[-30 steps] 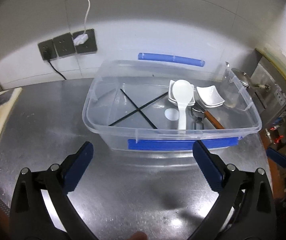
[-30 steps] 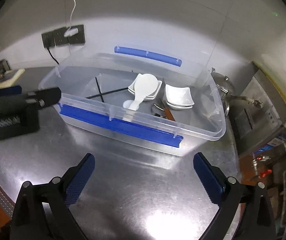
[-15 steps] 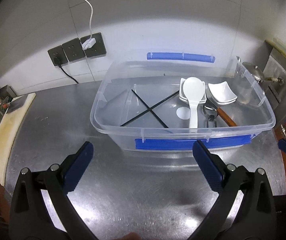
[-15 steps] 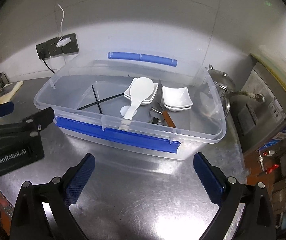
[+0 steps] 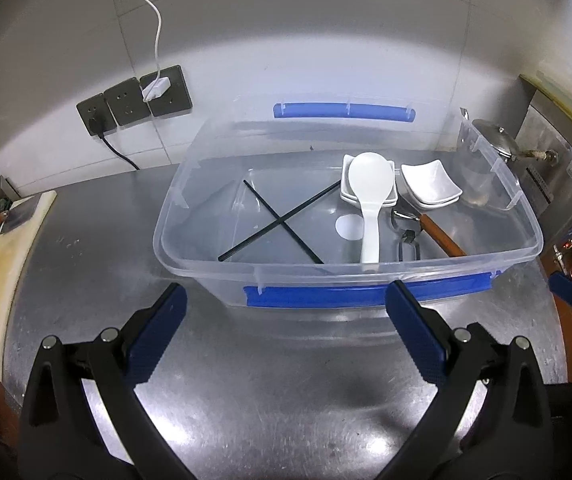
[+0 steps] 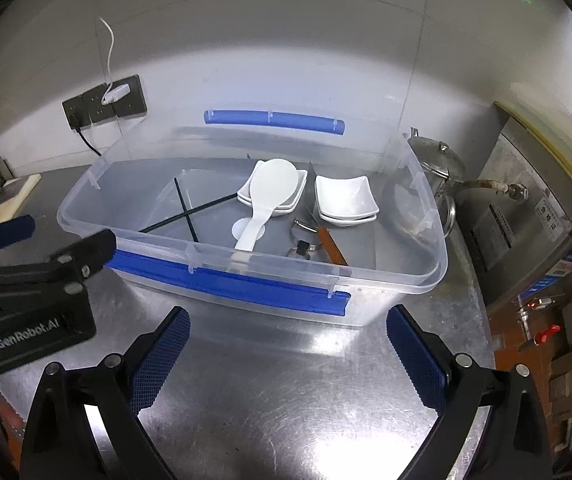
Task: Organize utensils
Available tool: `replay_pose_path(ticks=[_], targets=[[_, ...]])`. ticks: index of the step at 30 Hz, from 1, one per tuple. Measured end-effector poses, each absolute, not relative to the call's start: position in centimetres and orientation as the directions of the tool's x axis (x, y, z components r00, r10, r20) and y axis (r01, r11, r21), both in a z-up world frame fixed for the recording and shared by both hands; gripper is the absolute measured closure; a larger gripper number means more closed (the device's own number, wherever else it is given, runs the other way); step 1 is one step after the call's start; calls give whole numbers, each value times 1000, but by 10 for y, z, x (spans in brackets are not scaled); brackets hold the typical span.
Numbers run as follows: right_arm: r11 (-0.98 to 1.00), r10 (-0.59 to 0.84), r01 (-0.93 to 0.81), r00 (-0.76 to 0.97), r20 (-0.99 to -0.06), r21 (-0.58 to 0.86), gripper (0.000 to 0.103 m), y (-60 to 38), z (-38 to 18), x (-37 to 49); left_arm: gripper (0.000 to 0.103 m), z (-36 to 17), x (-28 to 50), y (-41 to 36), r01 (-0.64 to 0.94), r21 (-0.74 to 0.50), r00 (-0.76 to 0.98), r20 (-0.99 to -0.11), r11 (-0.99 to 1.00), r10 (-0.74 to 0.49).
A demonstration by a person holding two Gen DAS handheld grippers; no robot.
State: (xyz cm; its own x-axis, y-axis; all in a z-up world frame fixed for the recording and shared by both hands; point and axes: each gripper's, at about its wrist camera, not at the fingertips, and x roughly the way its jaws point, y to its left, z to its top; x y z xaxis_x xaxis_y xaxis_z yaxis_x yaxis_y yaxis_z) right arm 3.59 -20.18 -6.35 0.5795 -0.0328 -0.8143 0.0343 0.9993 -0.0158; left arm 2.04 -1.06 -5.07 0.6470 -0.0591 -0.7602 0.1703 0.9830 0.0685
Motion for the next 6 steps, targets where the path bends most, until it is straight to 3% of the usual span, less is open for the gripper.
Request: replay_pose_path(ticks=[6], targets=[[999, -48, 37, 564, -824, -33, 5, -199, -67, 36, 8, -52, 21, -13, 184, 72, 642, -764, 980, -65]])
